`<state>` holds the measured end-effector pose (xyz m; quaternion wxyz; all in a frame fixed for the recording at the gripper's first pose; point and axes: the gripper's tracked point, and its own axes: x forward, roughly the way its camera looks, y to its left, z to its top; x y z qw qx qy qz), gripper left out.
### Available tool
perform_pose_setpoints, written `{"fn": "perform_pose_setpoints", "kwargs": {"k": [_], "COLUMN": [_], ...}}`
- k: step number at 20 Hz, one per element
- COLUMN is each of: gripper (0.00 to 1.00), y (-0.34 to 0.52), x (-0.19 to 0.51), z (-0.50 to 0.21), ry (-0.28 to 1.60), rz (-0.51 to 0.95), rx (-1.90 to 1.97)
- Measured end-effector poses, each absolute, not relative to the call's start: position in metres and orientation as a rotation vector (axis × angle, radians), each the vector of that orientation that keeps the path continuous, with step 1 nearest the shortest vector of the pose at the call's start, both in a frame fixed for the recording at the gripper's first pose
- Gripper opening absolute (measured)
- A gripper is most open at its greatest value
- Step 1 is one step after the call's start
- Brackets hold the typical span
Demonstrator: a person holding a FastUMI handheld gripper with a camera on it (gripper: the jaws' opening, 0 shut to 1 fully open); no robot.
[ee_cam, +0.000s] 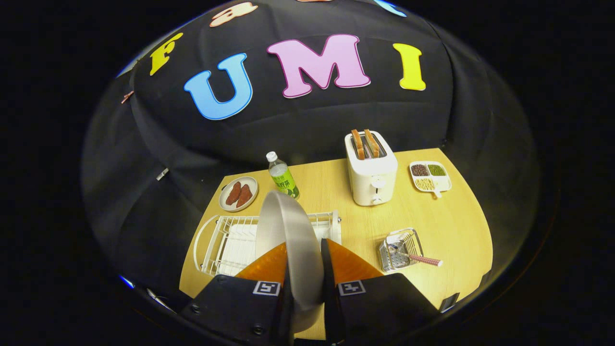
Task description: Take the plate from the dish rack, then take the spoon from the basket and place it into the plate.
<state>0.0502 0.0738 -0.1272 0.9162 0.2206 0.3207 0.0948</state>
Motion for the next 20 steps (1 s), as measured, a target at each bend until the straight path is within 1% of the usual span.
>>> {"fn": "perform_pose_setpoints", "kwargs": {"k": [7,11,13,16,20], "gripper": [0.29,0.29,0.29,0.29,0.29], "y": [0.025,0.01,0.013,0.011,0.001], "x": [-0.046,-0.098,-0.108,-0.106,-0.093], "z": [-0.206,-0.278,-0.306,-0.343,-0.366], "ry": [0.807,0.925,0.949,0.975,0.946], "rz": [0.225,0.212,0.232,0.217,0.22], "rx": [0.576,0.593,0.633,0.751,0.785]}}
